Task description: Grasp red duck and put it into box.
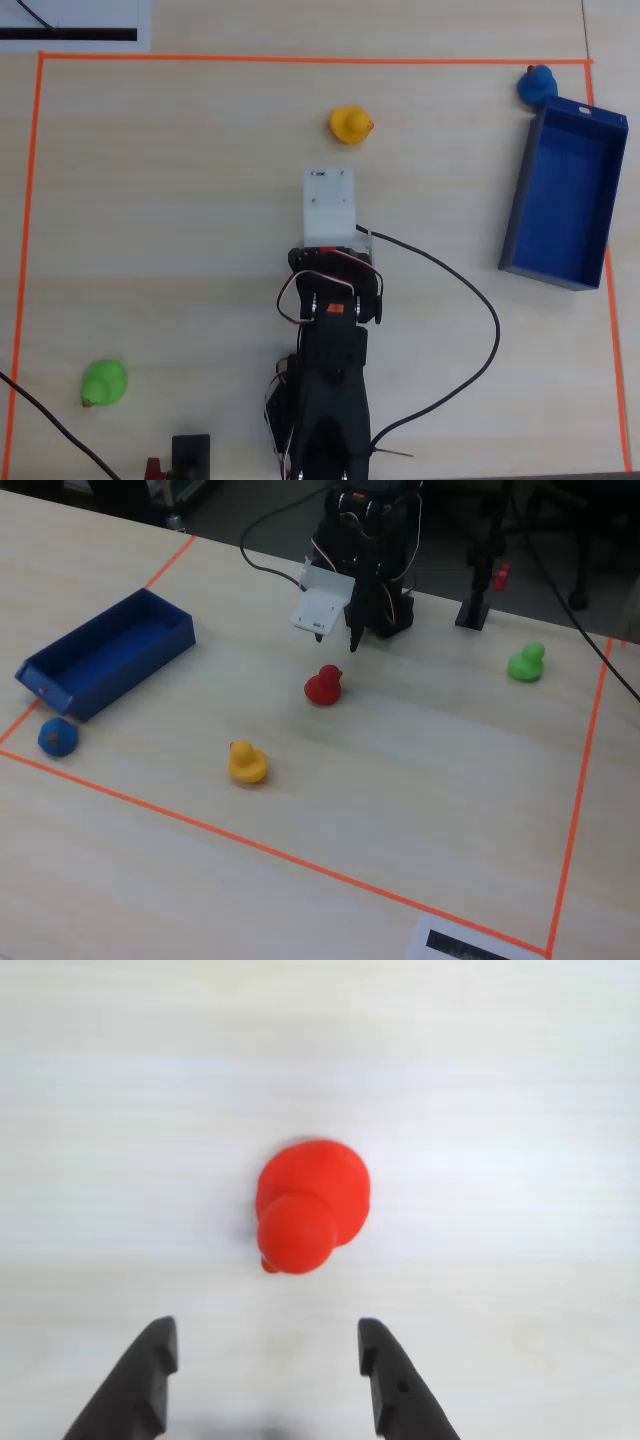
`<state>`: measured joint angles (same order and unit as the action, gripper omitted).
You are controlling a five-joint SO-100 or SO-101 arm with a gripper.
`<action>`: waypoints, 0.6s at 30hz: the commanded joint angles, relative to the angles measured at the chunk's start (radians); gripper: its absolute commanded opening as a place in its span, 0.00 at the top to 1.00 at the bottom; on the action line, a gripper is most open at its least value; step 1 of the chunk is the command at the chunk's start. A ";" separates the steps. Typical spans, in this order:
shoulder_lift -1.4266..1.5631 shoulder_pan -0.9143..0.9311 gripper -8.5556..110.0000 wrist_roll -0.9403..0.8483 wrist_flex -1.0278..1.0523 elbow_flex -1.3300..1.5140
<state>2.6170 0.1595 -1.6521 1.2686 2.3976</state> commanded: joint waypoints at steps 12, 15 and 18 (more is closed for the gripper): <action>-0.388 0.034 0.71 -0.003 -0.121 -0.095; -0.403 0.044 0.71 -0.006 -0.161 -0.063; -0.431 0.061 0.72 -0.017 -0.176 -0.051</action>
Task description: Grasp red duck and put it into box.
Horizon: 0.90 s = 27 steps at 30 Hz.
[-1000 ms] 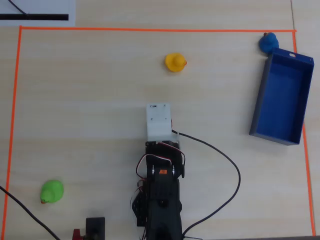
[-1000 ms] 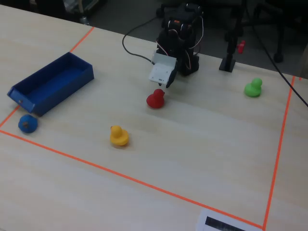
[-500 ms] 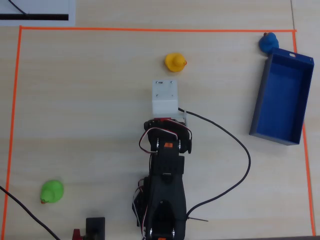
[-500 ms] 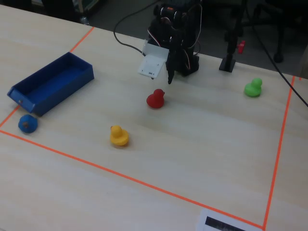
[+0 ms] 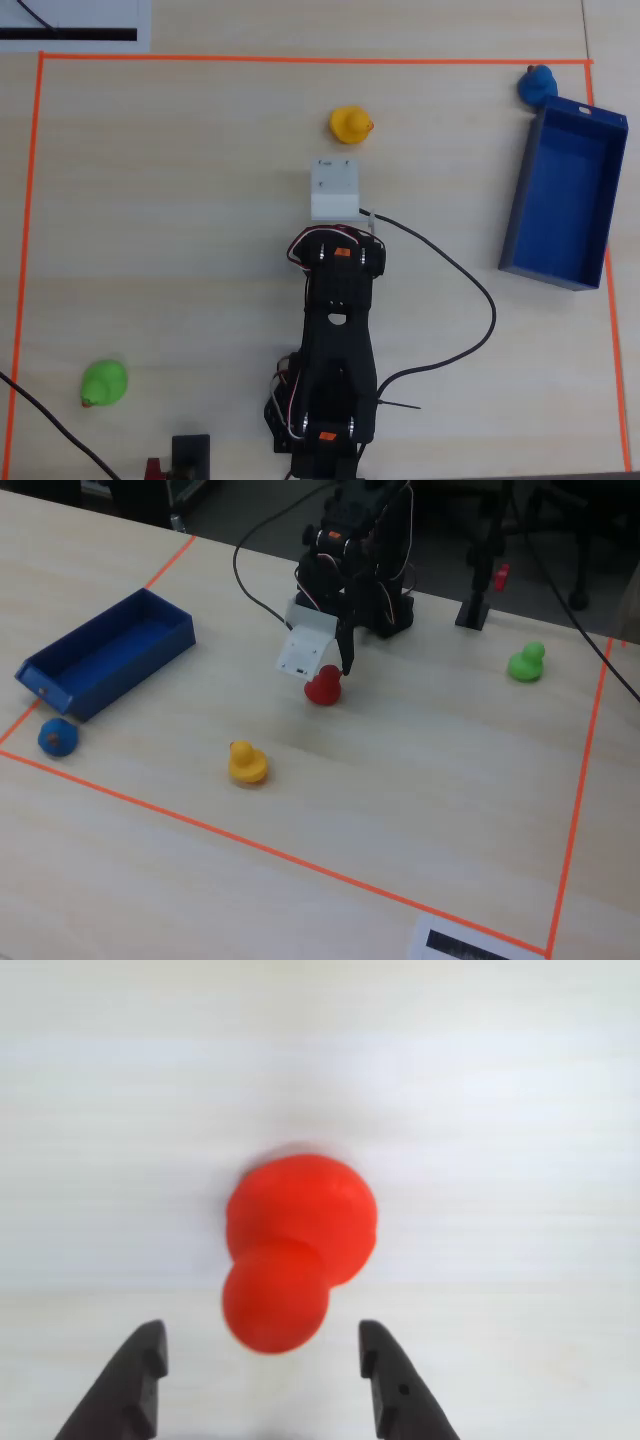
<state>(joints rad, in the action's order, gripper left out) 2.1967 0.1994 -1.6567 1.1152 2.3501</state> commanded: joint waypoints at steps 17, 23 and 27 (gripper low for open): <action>-0.133 0.055 0.93 -0.008 -0.046 -0.029; -0.137 0.075 0.93 -0.031 -0.060 -0.029; -0.121 0.095 0.93 -0.029 -0.057 -0.049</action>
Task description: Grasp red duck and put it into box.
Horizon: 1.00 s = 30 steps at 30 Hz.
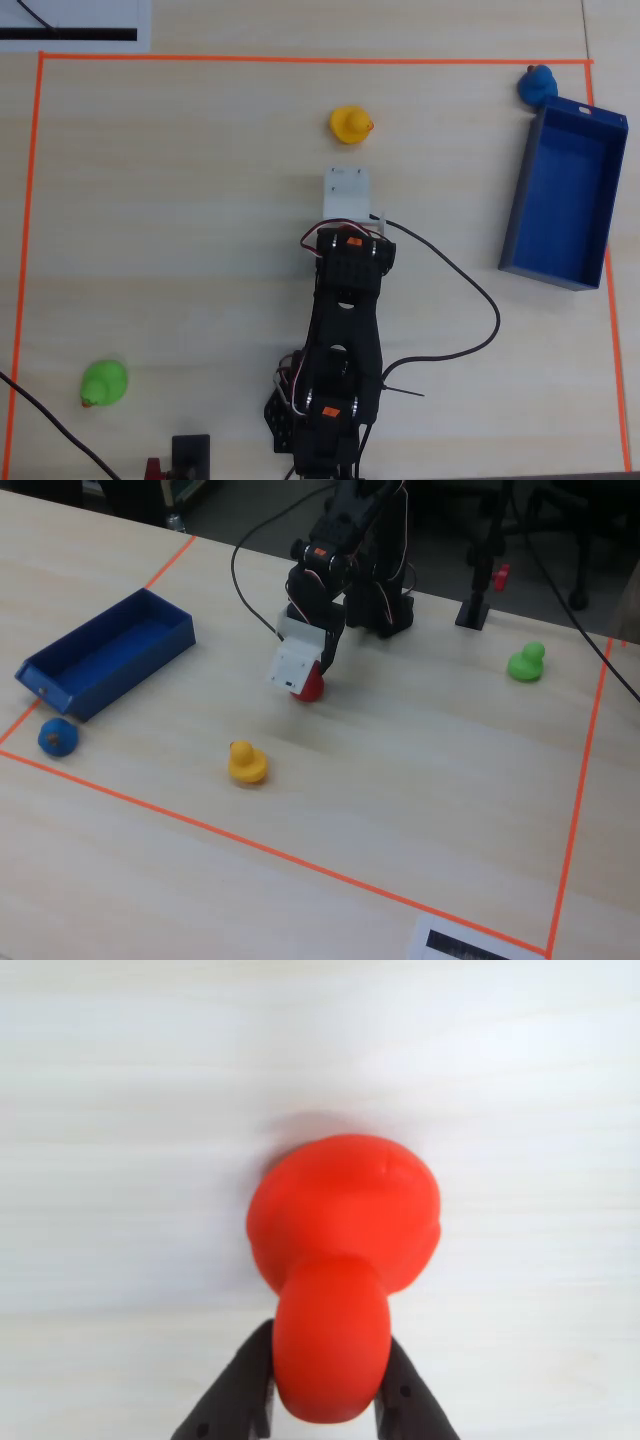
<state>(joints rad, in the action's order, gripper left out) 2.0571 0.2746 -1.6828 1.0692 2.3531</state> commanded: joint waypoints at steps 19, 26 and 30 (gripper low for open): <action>-0.460 0.403 0.93 -0.017 0.091 -1.246; -0.713 0.574 0.93 -0.057 0.100 -1.548; -0.859 0.637 0.93 -0.071 0.046 -1.614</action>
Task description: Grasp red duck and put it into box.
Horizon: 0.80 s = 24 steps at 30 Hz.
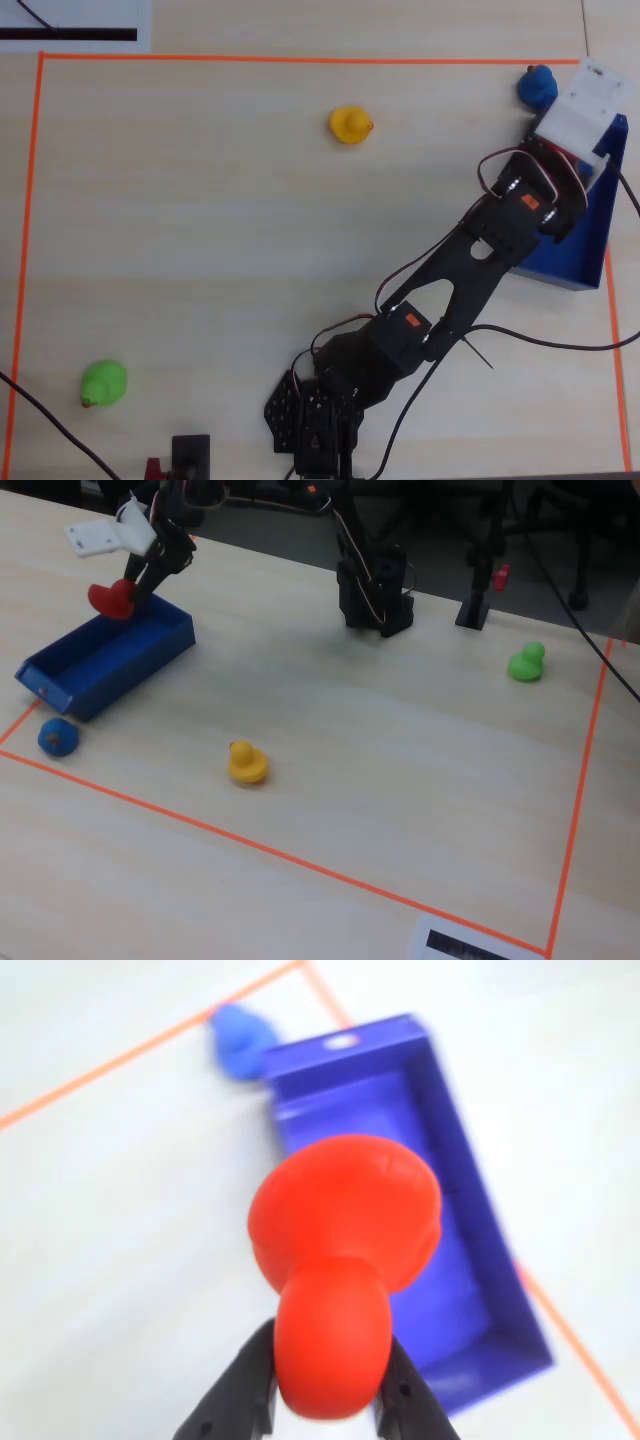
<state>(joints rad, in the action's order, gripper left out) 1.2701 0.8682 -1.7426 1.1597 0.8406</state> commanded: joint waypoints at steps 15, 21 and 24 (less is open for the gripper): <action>-0.520 0.126 0.93 -0.025 -0.166 -0.388; -0.632 0.135 0.92 -0.014 -0.189 -0.499; -0.638 0.140 0.83 -0.012 -0.184 -0.502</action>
<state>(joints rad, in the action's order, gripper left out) 0.6059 0.9925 -1.7579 0.9956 0.4111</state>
